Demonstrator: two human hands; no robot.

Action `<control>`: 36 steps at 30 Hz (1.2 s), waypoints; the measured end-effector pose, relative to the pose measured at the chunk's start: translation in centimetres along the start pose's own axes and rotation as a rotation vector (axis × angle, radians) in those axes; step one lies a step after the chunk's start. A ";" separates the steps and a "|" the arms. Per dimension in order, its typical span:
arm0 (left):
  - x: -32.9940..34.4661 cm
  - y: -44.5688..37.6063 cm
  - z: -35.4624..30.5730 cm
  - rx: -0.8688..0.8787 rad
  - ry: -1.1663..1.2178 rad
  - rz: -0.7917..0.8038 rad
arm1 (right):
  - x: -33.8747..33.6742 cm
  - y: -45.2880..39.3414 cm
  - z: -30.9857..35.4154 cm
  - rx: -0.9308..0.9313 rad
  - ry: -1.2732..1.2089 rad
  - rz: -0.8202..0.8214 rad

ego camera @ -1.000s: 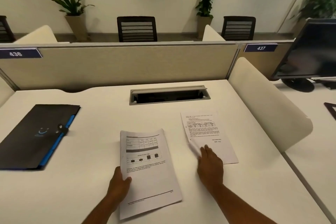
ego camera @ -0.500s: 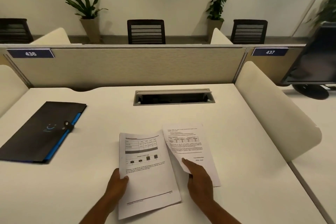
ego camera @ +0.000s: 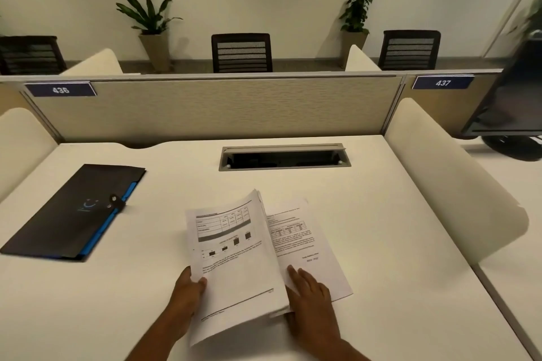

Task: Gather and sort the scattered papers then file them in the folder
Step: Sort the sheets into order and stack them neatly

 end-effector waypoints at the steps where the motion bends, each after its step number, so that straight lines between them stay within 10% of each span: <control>1: 0.2 0.1 -0.1 -0.001 -0.013 0.000 | 0.3 -0.2 0.5 -0.027 -0.016 0.013; 10: -0.7 0.5 0.2 -0.046 -0.069 -0.086 | -1.7 -0.7 0.0 -0.113 -0.030 -0.070; 17: -2.5 1.0 0.0 -0.001 -0.107 -0.114 | -4.2 -2.1 -4.1 0.407 -0.592 -0.453; 26: 0.8 1.2 -1.0 0.017 -0.217 0.024 | -2.5 -2.7 4.3 -0.199 -0.280 -0.351; 36: 2.8 1.3 -1.7 -0.005 -0.103 0.058 | 0.0 -1.8 7.2 -0.293 -0.119 -0.061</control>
Point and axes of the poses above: each hand's wrist, its own y-axis away from the middle knuckle, its own x-axis out of the palm, z = x × y, the point moved 4 cm from there along -y, towards the middle knuckle, and after that the axes turned 5 degrees about z, right-handed, at the moved point
